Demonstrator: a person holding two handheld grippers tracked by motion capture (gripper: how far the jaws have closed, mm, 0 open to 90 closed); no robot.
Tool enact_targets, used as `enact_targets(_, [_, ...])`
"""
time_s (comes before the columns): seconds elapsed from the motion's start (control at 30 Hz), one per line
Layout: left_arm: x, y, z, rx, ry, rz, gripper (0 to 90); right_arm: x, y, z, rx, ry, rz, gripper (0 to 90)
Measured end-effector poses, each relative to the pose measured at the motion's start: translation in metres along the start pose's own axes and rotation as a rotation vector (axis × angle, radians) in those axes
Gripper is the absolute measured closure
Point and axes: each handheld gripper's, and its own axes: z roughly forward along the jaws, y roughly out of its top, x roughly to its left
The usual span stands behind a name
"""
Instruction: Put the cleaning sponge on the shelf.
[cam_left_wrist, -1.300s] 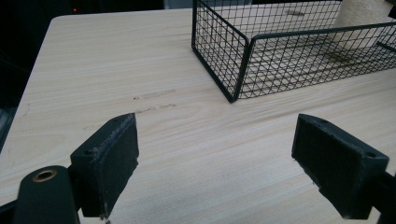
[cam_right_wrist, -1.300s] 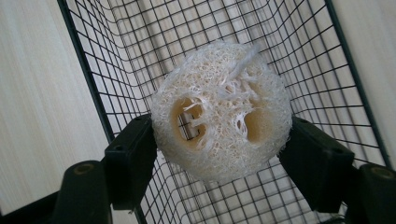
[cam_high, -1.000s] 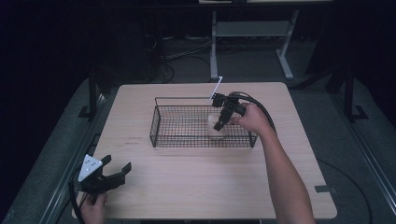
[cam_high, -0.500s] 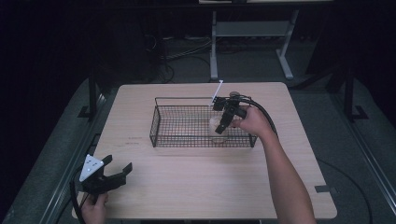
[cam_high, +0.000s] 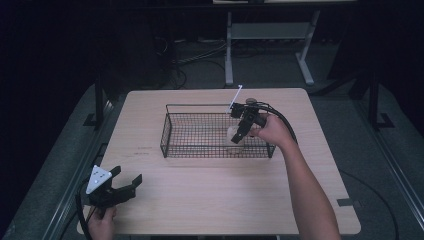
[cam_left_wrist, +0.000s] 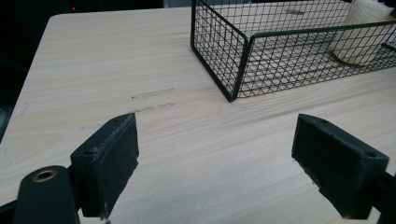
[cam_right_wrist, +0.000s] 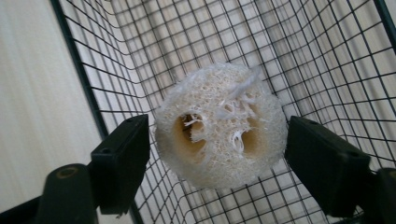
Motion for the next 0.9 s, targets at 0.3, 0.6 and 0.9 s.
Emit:
enact_targets(0.3, [0.0,0.0,0.0,0.002,0.002,0.003,13.9,0.001,0.0,-0.012,-0.017,-0.01,-0.003,17.9])
enact_targets(0.6, [-0.001,0.0,0.0,0.0,0.001,0.007,13.9,0.004,0.0,-0.018,-0.029,-0.009,0.002,17.6])
enact_targets(0.9, [0.0,0.0,-0.002,-0.004,0.004,0.0,13.9,0.007,0.0,-0.029,-0.043,-0.019,-0.007,17.7])
